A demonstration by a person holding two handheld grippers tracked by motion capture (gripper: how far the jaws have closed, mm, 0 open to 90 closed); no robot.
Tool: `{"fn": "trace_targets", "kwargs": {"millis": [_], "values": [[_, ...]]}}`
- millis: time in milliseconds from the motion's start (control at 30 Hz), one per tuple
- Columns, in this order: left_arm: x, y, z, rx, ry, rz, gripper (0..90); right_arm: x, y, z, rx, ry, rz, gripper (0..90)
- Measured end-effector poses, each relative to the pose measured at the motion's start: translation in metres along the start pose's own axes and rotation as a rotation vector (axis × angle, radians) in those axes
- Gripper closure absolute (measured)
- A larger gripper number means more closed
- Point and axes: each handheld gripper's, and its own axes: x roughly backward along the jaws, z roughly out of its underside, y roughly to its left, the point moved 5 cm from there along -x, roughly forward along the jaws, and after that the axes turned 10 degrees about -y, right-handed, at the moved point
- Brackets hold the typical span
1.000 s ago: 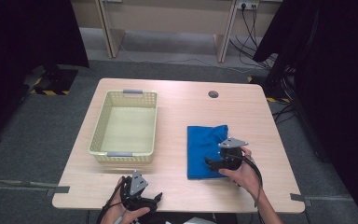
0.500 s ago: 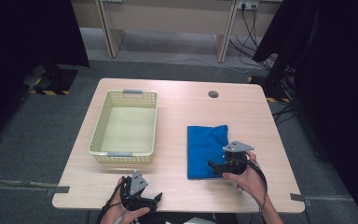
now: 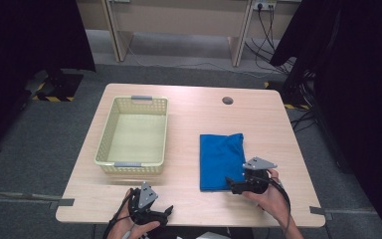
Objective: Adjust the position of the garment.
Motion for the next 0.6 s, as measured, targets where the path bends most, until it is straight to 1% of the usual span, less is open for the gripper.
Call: {"fn": "trace_targets", "kwargs": {"millis": [367,433,600], "values": [[0.000,0.000,0.000,0.001,0.001,-0.001,1.6,0.012,0.001,0.013,-0.019,-0.014,0.001,9.7],[0.000,0.000,0.000,0.000,0.000,-0.001,1.6,0.015,0.001,0.015,-0.027,-0.015,0.005,9.7],[0.000,0.000,0.000,0.000,0.000,-0.001,1.6,0.021,0.000,0.020,-0.031,-0.027,0.011,9.6]]}}
